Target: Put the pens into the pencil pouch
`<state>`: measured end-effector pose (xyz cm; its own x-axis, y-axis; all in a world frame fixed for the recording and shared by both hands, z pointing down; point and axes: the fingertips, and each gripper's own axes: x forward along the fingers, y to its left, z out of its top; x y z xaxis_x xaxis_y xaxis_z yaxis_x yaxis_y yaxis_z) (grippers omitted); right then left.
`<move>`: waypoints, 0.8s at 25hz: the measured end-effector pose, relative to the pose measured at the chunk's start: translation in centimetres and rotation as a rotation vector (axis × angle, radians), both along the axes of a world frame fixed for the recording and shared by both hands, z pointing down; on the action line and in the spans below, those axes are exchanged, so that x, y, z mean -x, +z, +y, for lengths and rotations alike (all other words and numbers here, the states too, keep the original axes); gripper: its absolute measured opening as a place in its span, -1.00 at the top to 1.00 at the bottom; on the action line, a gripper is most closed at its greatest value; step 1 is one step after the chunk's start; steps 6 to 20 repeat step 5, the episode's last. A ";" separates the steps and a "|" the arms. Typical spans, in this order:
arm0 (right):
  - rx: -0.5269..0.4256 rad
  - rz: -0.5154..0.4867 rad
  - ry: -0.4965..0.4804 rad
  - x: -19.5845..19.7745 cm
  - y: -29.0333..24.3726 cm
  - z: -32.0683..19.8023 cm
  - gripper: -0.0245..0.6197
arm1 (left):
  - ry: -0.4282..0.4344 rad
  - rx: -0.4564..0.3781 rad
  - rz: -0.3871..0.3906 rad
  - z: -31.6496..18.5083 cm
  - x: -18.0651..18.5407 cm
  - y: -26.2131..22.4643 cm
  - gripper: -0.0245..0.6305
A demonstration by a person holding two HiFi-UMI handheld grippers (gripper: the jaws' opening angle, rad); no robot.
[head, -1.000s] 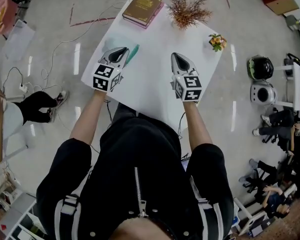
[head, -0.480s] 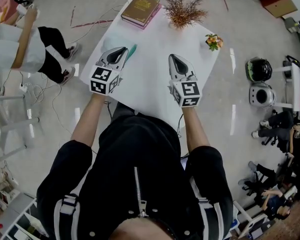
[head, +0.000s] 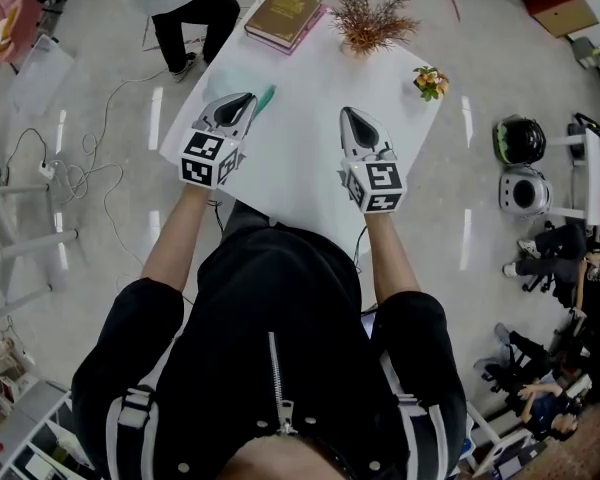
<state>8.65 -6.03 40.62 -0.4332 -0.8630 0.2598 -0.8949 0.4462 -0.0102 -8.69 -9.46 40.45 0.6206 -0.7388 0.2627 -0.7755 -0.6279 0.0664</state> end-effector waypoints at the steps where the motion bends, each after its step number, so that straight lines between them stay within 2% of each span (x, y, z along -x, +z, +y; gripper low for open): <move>1: 0.001 0.000 0.001 0.0 0.1 0.0 0.90 | 0.001 0.002 -0.001 0.0 0.0 0.1 0.81; 20: 0.003 0.001 0.003 0.0 0.4 0.0 0.90 | 0.004 0.007 0.000 0.0 0.0 0.4 0.81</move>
